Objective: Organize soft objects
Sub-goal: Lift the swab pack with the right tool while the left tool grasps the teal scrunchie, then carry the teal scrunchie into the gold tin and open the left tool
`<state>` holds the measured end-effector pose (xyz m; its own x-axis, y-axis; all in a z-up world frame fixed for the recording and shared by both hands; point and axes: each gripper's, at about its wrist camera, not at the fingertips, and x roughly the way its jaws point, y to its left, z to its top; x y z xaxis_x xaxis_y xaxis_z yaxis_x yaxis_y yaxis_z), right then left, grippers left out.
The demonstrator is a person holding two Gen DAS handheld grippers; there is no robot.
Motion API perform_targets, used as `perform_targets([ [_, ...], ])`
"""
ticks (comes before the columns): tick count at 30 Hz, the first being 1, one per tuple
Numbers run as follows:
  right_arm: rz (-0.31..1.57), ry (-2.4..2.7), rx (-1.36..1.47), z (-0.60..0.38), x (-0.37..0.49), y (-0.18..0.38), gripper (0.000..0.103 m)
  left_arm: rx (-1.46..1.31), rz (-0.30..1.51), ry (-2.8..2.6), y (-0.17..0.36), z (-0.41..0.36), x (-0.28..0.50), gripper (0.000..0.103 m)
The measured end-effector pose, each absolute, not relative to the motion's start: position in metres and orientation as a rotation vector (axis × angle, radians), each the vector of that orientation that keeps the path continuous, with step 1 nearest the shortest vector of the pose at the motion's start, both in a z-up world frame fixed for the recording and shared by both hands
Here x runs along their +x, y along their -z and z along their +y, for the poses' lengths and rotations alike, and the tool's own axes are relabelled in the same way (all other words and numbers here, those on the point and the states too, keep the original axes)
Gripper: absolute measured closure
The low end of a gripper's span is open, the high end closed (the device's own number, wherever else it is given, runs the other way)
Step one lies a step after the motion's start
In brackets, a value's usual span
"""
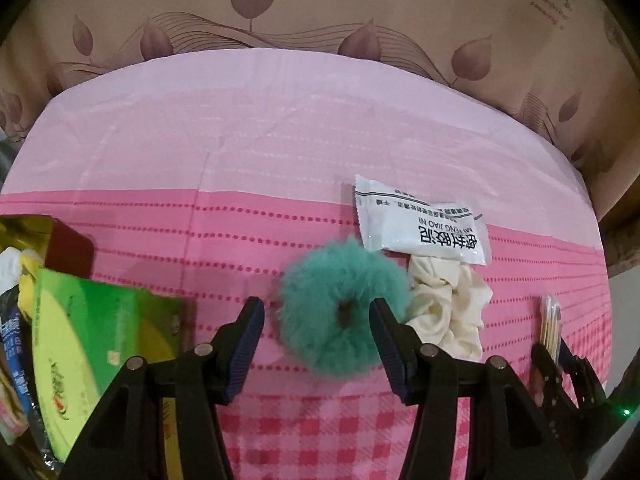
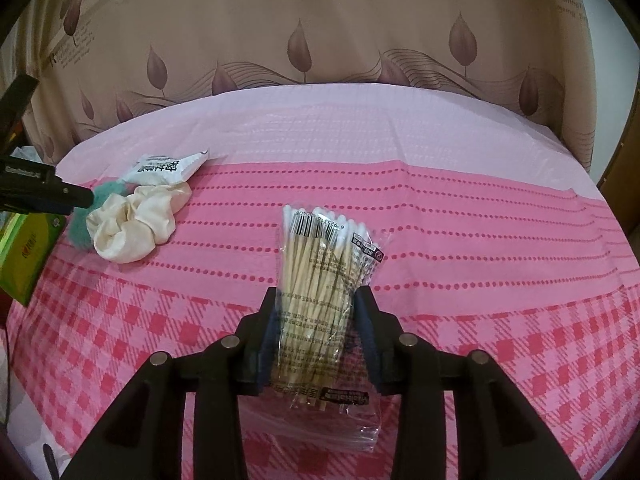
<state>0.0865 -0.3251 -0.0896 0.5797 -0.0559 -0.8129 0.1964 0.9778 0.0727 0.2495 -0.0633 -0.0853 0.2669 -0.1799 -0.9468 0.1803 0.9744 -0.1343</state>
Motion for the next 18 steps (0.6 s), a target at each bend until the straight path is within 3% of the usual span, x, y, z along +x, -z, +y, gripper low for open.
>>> perform_targets([
  [2,0.942,0.145,0.166,-0.325,0.087,0.090,0.067,0.003,1.276,0.245,0.088,-0.066,0.251,0.049],
  [4,0.942,0.143,0.167,-0.325,0.087,0.090,0.067,0.018,1.271,0.244,0.090,-0.070,0.252,0.066],
  [6,0.943,0.142,0.165,-0.326,0.088,0.090,0.067,0.015,1.270,0.244,0.091,-0.071,0.253,0.072],
  [16,0.942,0.143,0.165,-0.326,0.088,0.090,0.066,0.016,1.299,0.215,0.104,-0.070,0.256,0.073],
  [17,0.943,0.143,0.165,-0.325,0.088,0.090,0.066,0.019,1.302,0.212,0.107,-0.070,0.256,0.076],
  [18,0.943,0.143,0.165,-0.326,0.088,0.090,0.066,0.020,1.301,0.208,0.108,-0.071,0.256,0.090],
])
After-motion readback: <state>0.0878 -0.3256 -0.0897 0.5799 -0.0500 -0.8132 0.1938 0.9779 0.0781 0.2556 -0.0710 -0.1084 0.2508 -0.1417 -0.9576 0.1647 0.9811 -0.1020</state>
